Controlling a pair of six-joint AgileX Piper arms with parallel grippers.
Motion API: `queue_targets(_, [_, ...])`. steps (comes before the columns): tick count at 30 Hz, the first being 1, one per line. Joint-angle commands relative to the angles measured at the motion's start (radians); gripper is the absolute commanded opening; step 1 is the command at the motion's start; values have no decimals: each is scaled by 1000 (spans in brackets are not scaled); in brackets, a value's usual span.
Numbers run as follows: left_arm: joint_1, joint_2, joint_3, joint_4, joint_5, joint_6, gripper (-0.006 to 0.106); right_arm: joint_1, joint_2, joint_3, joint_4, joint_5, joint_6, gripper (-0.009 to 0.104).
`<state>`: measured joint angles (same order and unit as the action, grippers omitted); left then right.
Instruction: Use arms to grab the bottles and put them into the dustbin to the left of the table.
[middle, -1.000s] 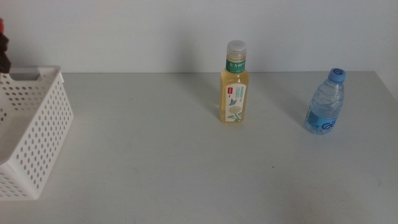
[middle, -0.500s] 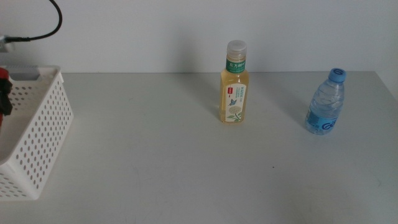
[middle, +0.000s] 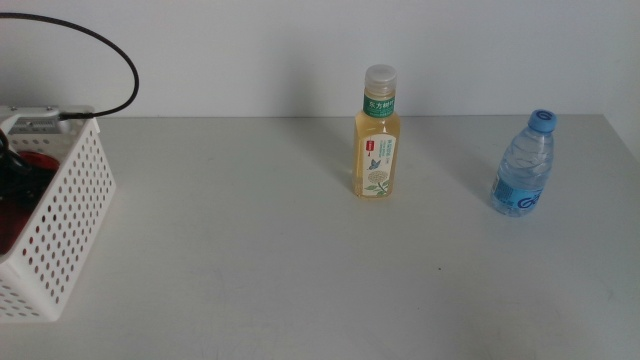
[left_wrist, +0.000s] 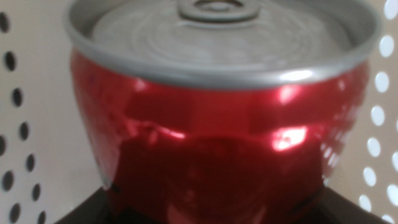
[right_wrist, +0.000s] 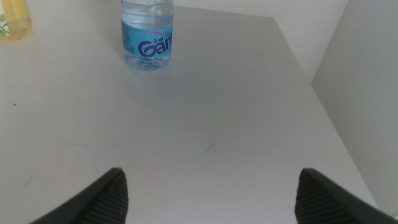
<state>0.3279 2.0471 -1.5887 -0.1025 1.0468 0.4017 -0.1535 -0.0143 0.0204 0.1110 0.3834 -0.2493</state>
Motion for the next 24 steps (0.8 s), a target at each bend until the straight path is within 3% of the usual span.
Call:
queue_targets(1, [-13,-62,-39,4,-13,-3,-2,-3,-21,-1,-5,-65,-8,94])
queue_targets(5, [-28,-62,-39,36,-14,-45,2,-3,-21,-1,-5,-65,-8,94])
queue_targets(8, [-28,-62,-39,37,-15,-63,13,-3,-21,-1,-5,-65,-8,94])
queue_targets(13, [-30,-62,-39,37,-11,-63,44,-3,-21,-1,-5,-65,-8,94])
queue_targets(14, [-37,-62,-39,42,-10,-60,58,-3,-21,-1,-5,-65,-8,94])
queue_targets(18, [-63,-66,-40,103,1,-83,79,-3,-21,-1,-5,-65,-8,94])
queue_targets(24, [-120,-108,-40,259,56,-194,83,-3,-21,-1,-5,-65,-8,94])
